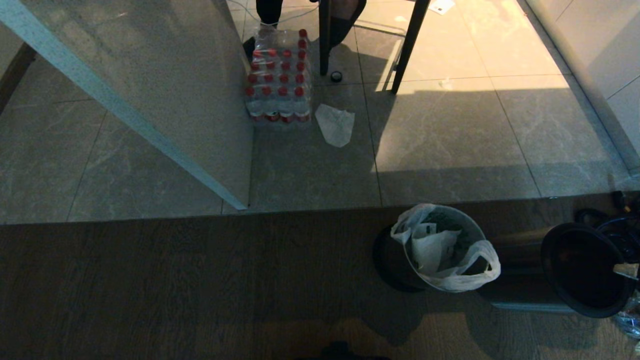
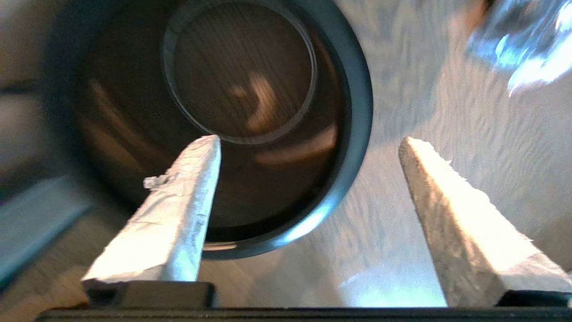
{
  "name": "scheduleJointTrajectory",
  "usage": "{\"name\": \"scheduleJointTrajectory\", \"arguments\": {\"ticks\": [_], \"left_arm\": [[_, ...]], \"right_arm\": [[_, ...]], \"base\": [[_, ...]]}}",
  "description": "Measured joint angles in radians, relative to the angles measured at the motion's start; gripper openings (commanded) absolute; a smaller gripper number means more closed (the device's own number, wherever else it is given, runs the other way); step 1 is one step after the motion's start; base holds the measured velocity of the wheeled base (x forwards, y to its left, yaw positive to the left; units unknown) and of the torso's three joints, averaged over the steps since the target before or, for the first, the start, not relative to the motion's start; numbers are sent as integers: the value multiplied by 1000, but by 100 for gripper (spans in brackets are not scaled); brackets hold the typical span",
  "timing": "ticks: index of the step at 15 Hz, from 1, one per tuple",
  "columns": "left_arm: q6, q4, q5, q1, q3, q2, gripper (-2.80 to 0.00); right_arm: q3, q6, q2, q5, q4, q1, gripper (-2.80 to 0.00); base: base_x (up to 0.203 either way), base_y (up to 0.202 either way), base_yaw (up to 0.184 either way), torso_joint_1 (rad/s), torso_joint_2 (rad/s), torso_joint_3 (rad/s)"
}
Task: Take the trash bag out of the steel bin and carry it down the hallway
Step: Pick up the trash bag
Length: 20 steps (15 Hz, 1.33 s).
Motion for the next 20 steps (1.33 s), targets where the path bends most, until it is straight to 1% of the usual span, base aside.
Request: {"name": "scheduleJointTrajectory", "arguments": {"ticks": [2, 3, 4, 6, 8, 9, 11, 12, 14, 15, 17, 20], "left_arm": [[0, 0, 0, 0, 0, 0, -280], [1, 0, 0, 0, 0, 0, -280], [0, 0, 0, 0, 0, 0, -280], [1, 0, 0, 0, 0, 0, -280], [1, 0, 0, 0, 0, 0, -280], [0, 0, 0, 0, 0, 0, -280], [1, 0, 0, 0, 0, 0, -280], [1, 0, 0, 0, 0, 0, -280], [1, 0, 0, 0, 0, 0, -280], [1, 0, 0, 0, 0, 0, -280], [0, 0, 0, 0, 0, 0, -280], [0, 0, 0, 0, 0, 0, -280]], "right_arm": [[-11, 0, -126, 2, 86, 18, 0], [-28, 2, -187, 3, 156, 47, 0], [-51, 5, -239, 2, 236, 97, 0], [-102, 21, -315, -32, 401, 244, 0], [-133, 54, -352, -114, 485, 396, 0], [-142, 80, -366, -158, 501, 469, -280], [-145, 128, -382, -210, 510, 563, -280], [-143, 134, -387, -235, 511, 597, -280], [-168, 134, -378, -309, 513, 689, -280], [-189, 129, -366, -361, 512, 745, -280], [-245, 98, -317, -487, 512, 885, -280], [-309, -5, -216, -726, 479, 1086, -280]], "base": [[0, 0, 0, 0, 0, 0], [0, 0, 0, 0, 0, 0], [0, 0, 0, 0, 0, 0], [0, 0, 0, 0, 0, 0], [0, 0, 0, 0, 0, 0], [0, 0, 0, 0, 0, 0], [0, 0, 0, 0, 0, 0], [0, 0, 0, 0, 0, 0], [0, 0, 0, 0, 0, 0], [0, 0, 0, 0, 0, 0], [0, 0, 0, 0, 0, 0], [0, 0, 0, 0, 0, 0]]}}
